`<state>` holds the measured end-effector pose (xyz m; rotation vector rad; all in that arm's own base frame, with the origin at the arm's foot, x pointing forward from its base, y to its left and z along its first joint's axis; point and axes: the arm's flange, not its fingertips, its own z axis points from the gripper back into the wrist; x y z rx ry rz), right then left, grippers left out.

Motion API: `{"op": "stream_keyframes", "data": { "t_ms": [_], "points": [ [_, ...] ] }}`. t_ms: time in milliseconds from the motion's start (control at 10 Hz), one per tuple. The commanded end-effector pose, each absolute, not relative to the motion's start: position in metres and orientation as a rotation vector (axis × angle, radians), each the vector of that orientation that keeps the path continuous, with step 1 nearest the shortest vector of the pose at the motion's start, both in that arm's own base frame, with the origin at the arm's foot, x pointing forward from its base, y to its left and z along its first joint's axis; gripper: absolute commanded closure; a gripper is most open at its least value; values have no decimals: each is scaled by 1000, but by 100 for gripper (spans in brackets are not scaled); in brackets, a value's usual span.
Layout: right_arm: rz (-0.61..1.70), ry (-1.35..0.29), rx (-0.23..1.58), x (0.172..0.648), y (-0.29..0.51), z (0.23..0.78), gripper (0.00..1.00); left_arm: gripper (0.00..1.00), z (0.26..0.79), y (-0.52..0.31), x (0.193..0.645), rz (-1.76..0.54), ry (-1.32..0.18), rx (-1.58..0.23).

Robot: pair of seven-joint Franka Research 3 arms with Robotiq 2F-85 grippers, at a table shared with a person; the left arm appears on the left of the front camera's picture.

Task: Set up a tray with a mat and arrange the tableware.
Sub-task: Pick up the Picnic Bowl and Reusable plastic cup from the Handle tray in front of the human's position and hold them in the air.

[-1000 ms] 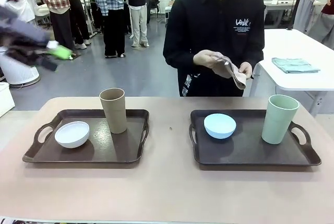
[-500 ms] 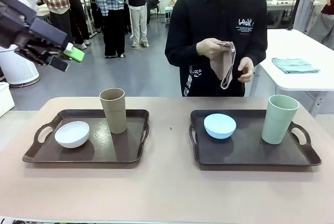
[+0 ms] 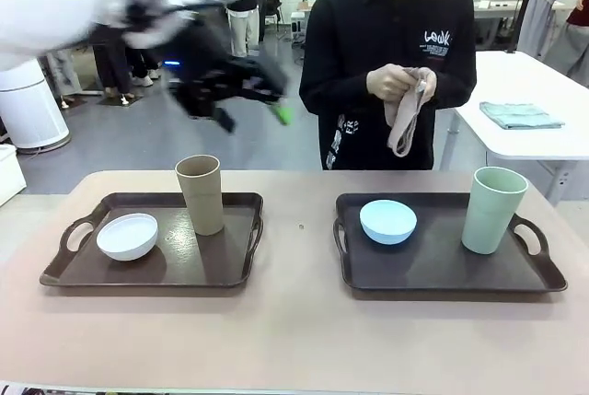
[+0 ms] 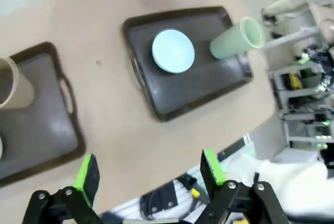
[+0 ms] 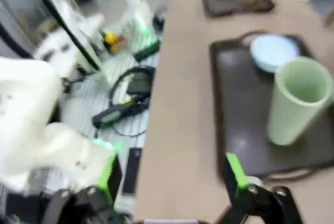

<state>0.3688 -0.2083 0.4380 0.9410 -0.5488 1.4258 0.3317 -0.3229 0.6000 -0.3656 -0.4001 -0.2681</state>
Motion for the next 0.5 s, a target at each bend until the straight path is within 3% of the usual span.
{"op": "stream_keyframes", "data": {
  "t_ms": [0, 100, 400],
  "points": [
    [1683, -689, 947, 382, -236, 407, 0, 0, 583, -363, 397, -218, -348, -275],
    [1426, -549, 941, 369, -208, 438, 0, 0, 600, -323, 332, -268, -400, -366],
    [1426, -549, 941, 369, -208, 438, 0, 0, 600, -323, 332, -268, -400, -366]
  ]
}}
